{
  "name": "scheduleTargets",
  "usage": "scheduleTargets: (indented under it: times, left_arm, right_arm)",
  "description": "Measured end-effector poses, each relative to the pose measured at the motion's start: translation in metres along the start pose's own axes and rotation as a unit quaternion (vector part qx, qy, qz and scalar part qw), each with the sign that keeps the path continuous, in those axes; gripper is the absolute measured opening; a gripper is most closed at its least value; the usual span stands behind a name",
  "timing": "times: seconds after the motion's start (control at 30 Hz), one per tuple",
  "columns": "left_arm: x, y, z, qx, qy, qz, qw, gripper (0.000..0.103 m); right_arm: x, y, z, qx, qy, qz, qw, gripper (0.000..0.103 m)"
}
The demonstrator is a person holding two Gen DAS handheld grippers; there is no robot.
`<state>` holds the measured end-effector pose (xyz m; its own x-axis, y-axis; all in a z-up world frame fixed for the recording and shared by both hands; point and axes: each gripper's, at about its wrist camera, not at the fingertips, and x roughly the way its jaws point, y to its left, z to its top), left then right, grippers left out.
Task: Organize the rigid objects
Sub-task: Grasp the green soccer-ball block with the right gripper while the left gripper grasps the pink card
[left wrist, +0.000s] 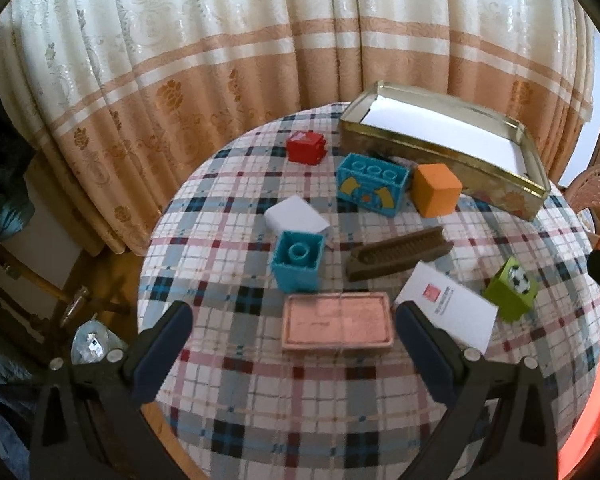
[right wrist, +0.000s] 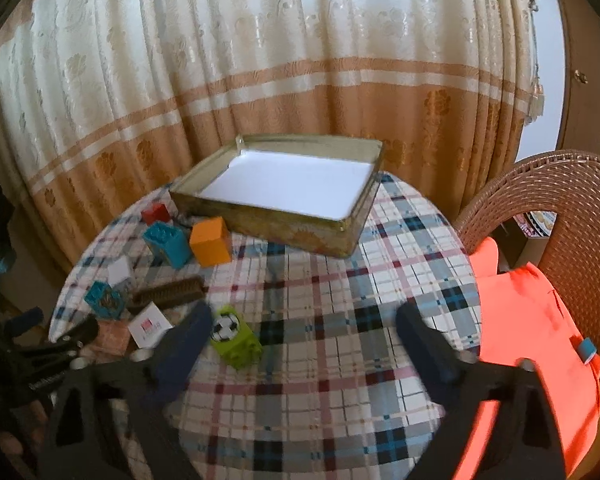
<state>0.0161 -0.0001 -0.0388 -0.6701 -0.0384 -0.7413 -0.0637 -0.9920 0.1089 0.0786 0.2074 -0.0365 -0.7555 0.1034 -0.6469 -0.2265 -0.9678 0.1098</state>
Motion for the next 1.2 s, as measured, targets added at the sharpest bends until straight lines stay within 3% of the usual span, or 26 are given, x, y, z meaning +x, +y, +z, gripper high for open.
scheduleTargets:
  times: [0.07,0.1,0.3,0.6,0.63,0.73,0.93,1.2]
  left_arm:
    - [-0.001,0.004,-0.004,0.002,-0.001,-0.002,1.0,0.103]
    - [-0.001,0.006,-0.007,0.005,0.001,-0.005,1.0,0.103]
    - [0.001,0.001,-0.01,0.031,0.008,-0.003,0.9995,0.102]
    - [0.007,0.0,-0.01,0.024,0.028,-0.029,0.9989,0.102]
    - [0.008,-0.001,-0.011,0.022,0.031,-0.034,0.9987,0.102]
    - [0.009,-0.004,-0.01,0.025,0.031,-0.036,0.9986,0.1]
    - [0.017,-0.006,-0.008,0.024,0.04,-0.037,0.9982,0.099]
    - [0.039,-0.014,-0.006,0.018,0.063,-0.049,0.9966,0.099]
  right_arm:
    - [0.007,-0.002,-0.002,-0.004,0.021,0.014,1.0,0.068]
    - [0.01,-0.002,-0.002,-0.003,0.028,0.021,0.999,0.066]
    - [0.025,0.023,-0.005,-0.042,0.056,0.07,0.995,0.065]
    - [0.059,0.047,-0.013,-0.097,0.108,0.061,0.988,0.065]
    - [0.063,0.049,-0.013,-0.101,0.112,0.062,0.987,0.063]
    - [0.072,0.052,-0.016,-0.111,0.124,0.063,0.984,0.039]
    - [0.072,0.036,-0.017,-0.07,0.13,0.092,0.985,0.036]
    - [0.053,0.021,-0.008,-0.039,0.109,0.095,0.989,0.034]
